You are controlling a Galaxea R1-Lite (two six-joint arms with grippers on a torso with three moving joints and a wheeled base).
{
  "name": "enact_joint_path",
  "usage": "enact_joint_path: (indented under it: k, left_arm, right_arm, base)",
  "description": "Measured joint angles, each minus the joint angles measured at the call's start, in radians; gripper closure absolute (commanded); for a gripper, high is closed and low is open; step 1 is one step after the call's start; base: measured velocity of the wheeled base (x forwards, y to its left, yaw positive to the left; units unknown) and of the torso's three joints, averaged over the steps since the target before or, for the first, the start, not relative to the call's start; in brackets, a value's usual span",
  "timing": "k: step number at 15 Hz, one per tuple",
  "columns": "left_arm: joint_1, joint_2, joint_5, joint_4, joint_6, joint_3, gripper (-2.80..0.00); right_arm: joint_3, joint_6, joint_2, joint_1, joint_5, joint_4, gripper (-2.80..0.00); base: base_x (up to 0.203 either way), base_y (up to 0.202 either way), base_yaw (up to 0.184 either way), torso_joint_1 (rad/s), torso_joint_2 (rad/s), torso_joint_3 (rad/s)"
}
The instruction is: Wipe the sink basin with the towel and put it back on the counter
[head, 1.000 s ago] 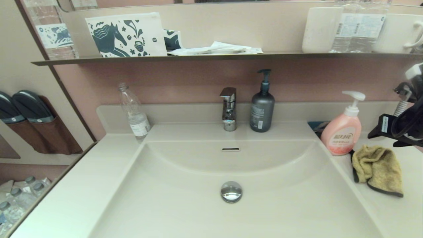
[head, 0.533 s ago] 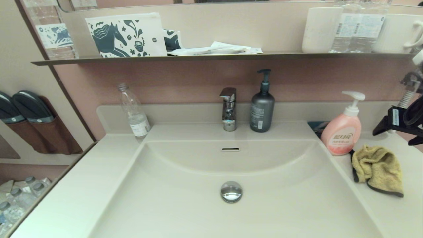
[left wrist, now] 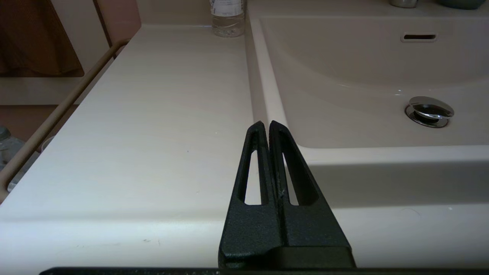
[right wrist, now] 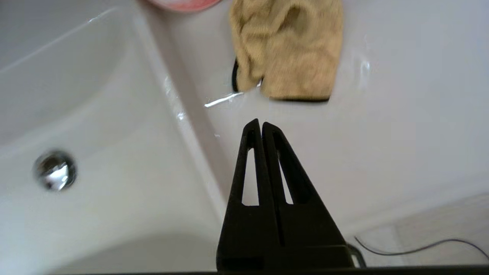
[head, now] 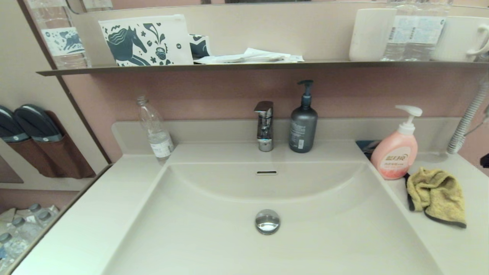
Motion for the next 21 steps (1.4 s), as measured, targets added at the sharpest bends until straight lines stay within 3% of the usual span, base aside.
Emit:
enact_joint_path:
  k: [6, 10, 18, 21]
  left_arm:
    - [0.000, 0.000, 0.000, 0.000, 0.000, 0.000, 0.00]
    - [0.000, 0.000, 0.000, 0.000, 0.000, 0.000, 0.00]
    - [0.000, 0.000, 0.000, 0.000, 0.000, 0.000, 0.00]
    - [0.000, 0.000, 0.000, 0.000, 0.000, 0.000, 0.00]
  right_arm:
    - [0.212, 0.038, -0.413, 0.008, 0.030, 0.002, 0.00]
    - [0.349, 0.009, -0.715, 0.026, 0.054, 0.007, 0.00]
    - [0.404, -0.046, -1.088, 0.067, 0.054, 0.041, 0.00]
    - [0.439, -0.108, -1.179, 0.077, 0.052, 0.026, 0.00]
  base:
    - [0.000, 0.000, 0.000, 0.000, 0.00, 0.000]
    - [0.000, 0.000, 0.000, 0.000, 0.00, 0.000]
    - [0.000, 0.000, 0.000, 0.000, 0.00, 0.000]
    - [0.000, 0.000, 0.000, 0.000, 0.00, 0.000]
